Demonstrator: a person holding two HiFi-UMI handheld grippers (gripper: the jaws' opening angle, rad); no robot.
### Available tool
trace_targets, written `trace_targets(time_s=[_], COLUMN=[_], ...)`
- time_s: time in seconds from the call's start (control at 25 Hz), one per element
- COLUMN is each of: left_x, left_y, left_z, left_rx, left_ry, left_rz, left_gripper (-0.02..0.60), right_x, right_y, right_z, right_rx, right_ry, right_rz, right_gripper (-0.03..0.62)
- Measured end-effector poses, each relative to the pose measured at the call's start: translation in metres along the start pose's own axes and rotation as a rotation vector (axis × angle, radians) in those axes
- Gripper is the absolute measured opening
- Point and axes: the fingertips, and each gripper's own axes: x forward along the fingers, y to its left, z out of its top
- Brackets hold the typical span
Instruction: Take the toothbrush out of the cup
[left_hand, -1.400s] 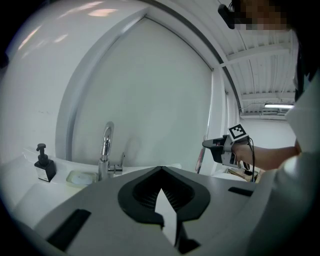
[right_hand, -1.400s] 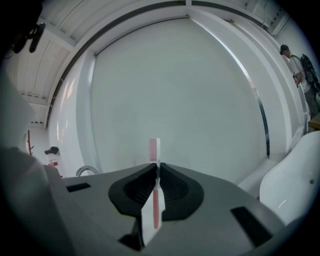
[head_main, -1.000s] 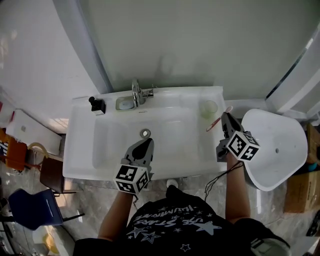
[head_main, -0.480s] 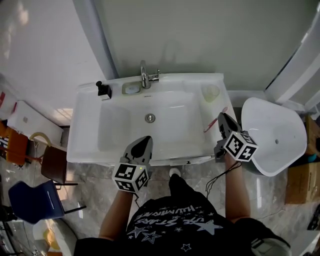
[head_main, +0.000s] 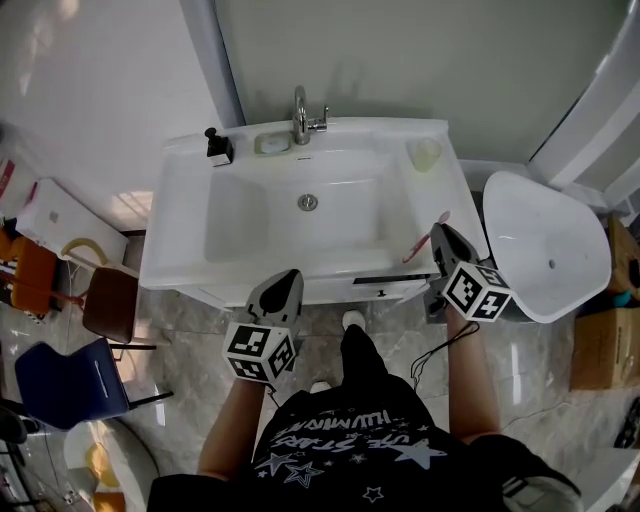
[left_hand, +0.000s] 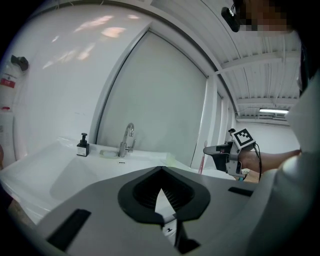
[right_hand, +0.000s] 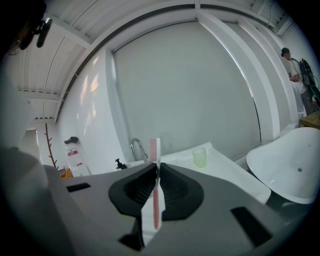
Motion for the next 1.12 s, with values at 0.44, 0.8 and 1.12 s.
trace_targets(time_s=[0.44, 0.8, 1.12], left_x=[-0.065, -0.087, -0.092], left_y=[-0.025, -0.046, -0.057], left_z=[-0.023, -0.04, -0.046], left_rx=[0.008, 0.028, 0.03], left_ry=[0.005, 0.036, 0.051], left_rz=[-0.03, -0.075, -0.101], left_gripper=[0.015, 0.015, 0.015], right_x=[-0.076, -0.119, -0.135], right_y=[0.028, 0.033, 0.033], right_z=[-0.043, -0.08, -0.093], right_rx=[-0.002, 0.031, 0.048], right_ry=[0.004, 0.014, 0.03], right_rz=[-0.011, -0.038, -0.051], right_gripper=[0.034, 0.034, 0.034])
